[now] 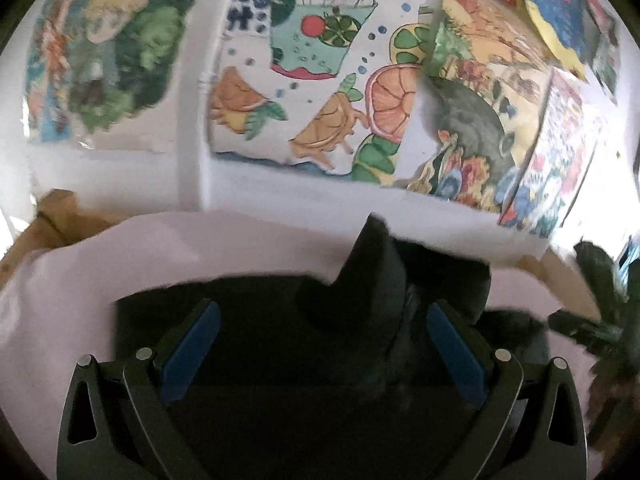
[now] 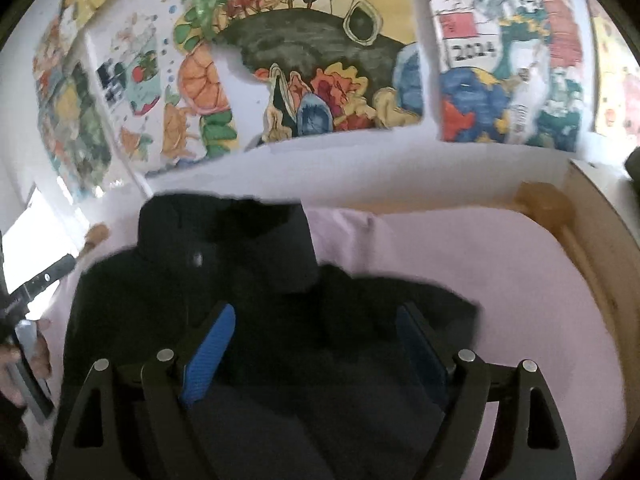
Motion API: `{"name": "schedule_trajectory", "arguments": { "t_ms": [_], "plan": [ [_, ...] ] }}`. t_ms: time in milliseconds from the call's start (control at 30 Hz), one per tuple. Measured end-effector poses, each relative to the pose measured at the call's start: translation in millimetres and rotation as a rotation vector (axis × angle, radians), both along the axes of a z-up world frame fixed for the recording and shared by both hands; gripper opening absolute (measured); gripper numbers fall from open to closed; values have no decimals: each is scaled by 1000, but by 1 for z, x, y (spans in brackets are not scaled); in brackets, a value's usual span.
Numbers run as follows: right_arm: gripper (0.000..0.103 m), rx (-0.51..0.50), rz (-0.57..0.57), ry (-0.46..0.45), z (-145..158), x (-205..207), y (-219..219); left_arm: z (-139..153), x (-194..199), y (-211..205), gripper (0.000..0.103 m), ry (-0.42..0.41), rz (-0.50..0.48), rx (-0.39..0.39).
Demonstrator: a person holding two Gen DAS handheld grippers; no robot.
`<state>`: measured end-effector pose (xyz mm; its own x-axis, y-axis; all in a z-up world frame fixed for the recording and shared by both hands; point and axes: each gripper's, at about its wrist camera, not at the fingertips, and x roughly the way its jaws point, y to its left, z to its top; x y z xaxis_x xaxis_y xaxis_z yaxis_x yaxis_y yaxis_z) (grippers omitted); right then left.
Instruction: Fold large clothes
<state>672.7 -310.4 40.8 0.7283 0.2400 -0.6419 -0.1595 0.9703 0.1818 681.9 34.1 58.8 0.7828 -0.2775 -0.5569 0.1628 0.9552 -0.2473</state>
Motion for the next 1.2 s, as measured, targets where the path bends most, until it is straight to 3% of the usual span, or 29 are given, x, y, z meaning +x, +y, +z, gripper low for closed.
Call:
{"name": "schedule_trajectory", "arguments": {
  "t_ms": [67,167,267,300,400,433,467,500,567,667,967,1200],
  "plan": [
    [80,43,-18,-17,2,27,9,-1,23,-7,101,8,5,-43],
    [65,73,-32,-25,-5,56,21,-2,44,-16,101,-3,50,-37],
    [61,48,-36,-14,-17,78,34,-10,63,-26,101,6,54,-18],
    [57,47,-36,-9,-21,82,36,-12,67,-30,101,13,45,-14],
    [30,54,-31,-6,-28,87,37,-18,75,-40,99,19,45,6],
    [19,56,-22,2,-30,87,36,-21,75,-42,92,23,59,13],
    [17,53,-13,0,-31,85,36,-23,76,-42,76,26,59,9],
    [15,44,-4,-8,-32,83,35,-24,74,-44,67,27,56,10],
    [12,37,22,-22,-31,74,33,-25,74,-45,28,38,61,41],
    [11,36,50,-40,-26,58,33,-21,63,-42,9,8,59,38],
    [8,-9,173,-148,-1,-30,18,1,-21,-16,3,-63,50,89],
    [7,-139,281,-191,-14,-100,25,-19,-93,2,2,-67,-33,88]
  ]
}}
